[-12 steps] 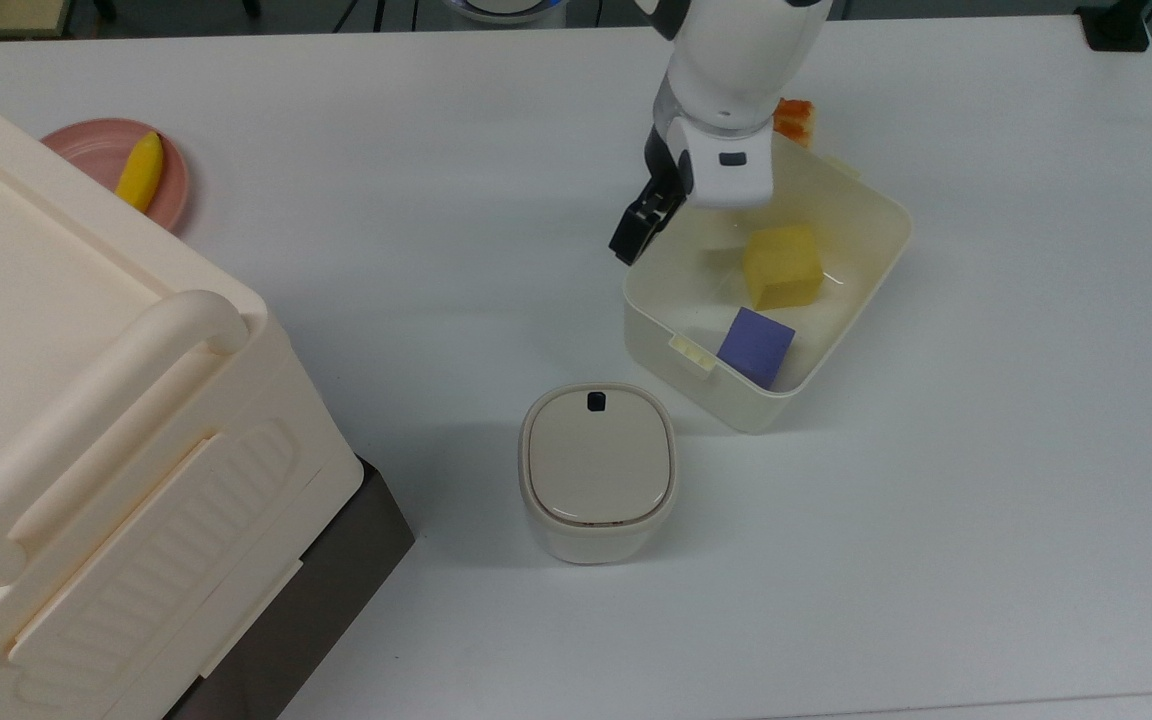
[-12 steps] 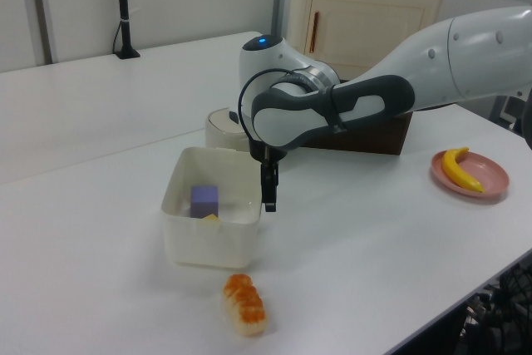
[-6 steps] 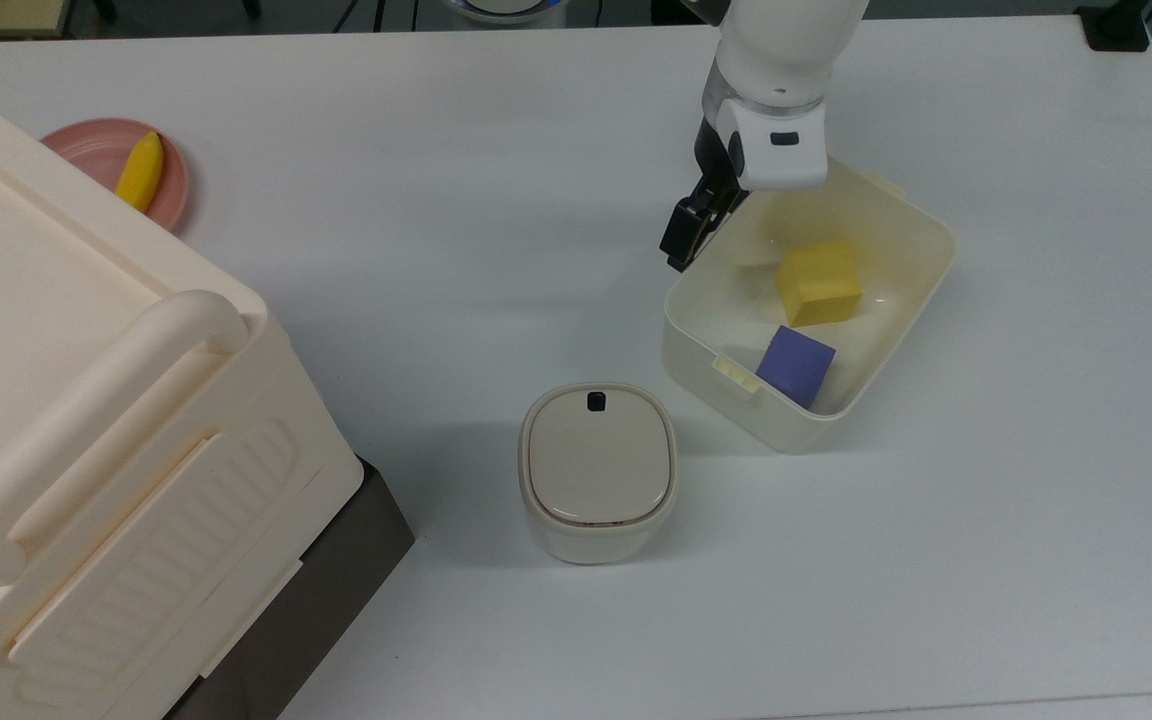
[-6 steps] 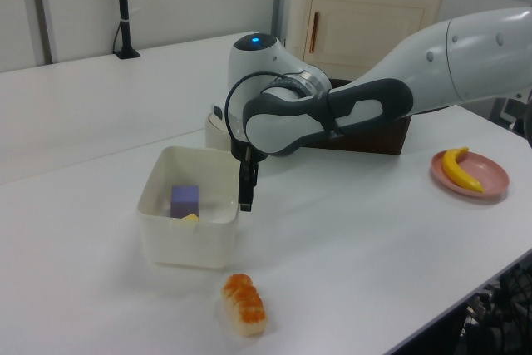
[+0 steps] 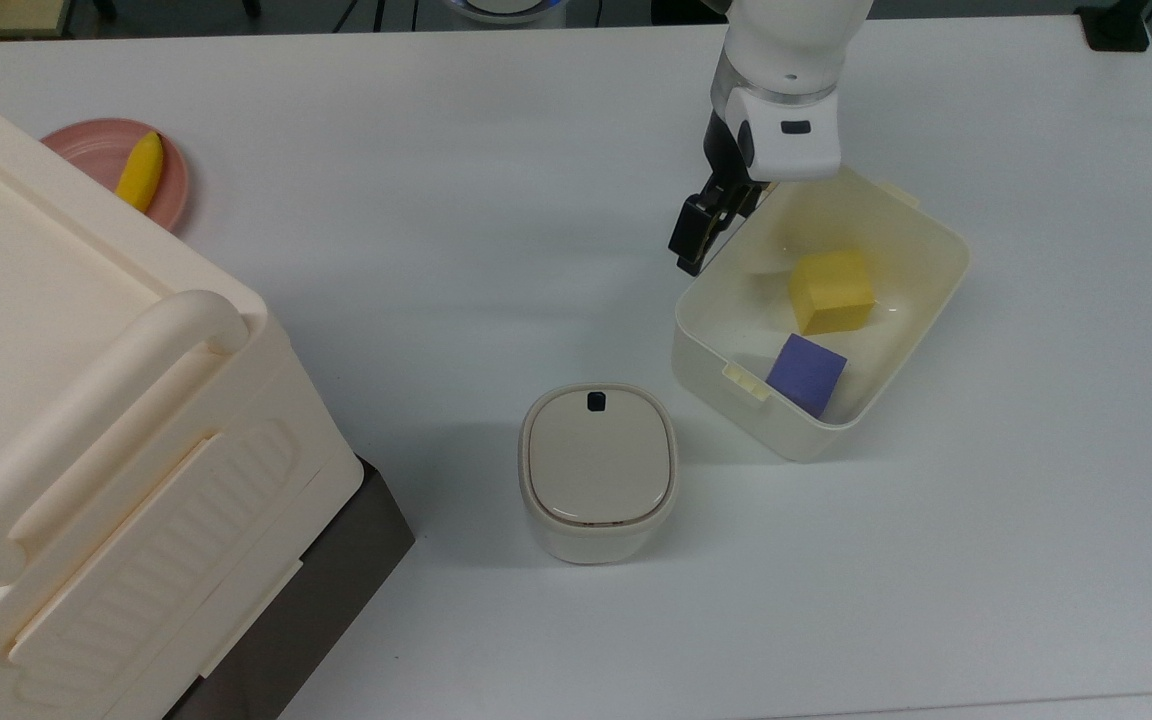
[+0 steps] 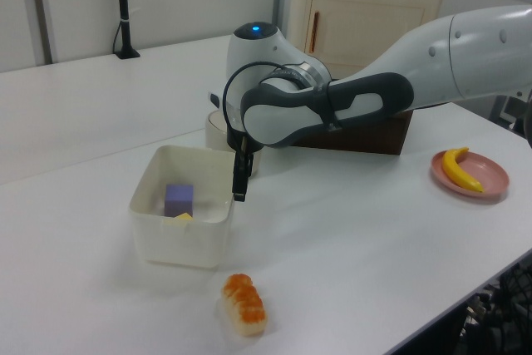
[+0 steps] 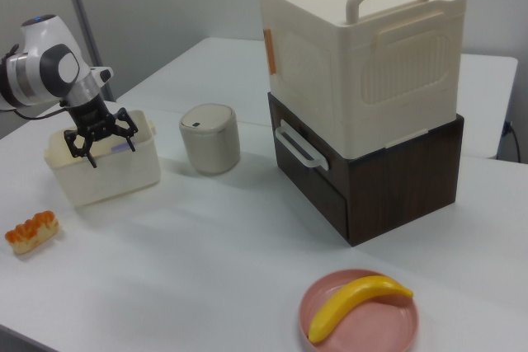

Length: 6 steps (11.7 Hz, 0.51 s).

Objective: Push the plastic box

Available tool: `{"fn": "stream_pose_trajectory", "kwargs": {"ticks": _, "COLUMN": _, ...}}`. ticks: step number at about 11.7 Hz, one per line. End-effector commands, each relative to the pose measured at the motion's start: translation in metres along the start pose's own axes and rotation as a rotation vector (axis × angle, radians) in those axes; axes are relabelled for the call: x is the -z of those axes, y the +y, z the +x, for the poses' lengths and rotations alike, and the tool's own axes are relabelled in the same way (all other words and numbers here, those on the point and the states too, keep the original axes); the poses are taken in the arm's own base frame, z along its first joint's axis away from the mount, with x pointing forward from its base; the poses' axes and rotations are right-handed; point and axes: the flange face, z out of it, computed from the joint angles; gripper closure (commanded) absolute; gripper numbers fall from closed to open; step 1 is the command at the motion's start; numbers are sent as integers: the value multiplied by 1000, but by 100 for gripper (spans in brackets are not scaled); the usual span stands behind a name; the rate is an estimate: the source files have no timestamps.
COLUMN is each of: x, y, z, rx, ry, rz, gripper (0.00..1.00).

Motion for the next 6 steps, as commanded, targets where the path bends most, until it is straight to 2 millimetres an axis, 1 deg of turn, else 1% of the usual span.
{"fn": "stream_pose_trajectory", "kwargs": {"ticks": 1, "x": 8, "y": 0, "z": 3, "rx": -12, "ry": 18, "rz": -16, "gripper": 0}}
{"fn": "stream_pose_trajectory", "kwargs": {"ticks": 2, "x": 18, "y": 1, "z": -1, "rx": -18, "ry": 25, "rz": -21, "gripper": 0}}
{"fn": "stream_pose_trajectory", "kwargs": {"ticks": 3, "x": 28, "y": 7, "z": -10, "rx": -36, "ry": 24, "rz": -24, "gripper": 0}}
{"fn": "stream_pose_trajectory", "kwargs": {"ticks": 4, "x": 40, "y": 20, "z": -22, "rx": -59, "ry": 21, "rz": -30, "gripper": 0}}
{"fn": "stream_pose_trajectory", "kwargs": {"ticks": 5, "x": 54, "y": 28, "z": -33, "rx": -76, "ry": 21, "rz": -37, "gripper": 0}}
{"fn": "stream_pose_trajectory", "kwargs": {"ticks": 6, "x": 62, "y": 37, "z": -43, "rx": -102, "ry": 13, "rz": -37, "gripper": 0}}
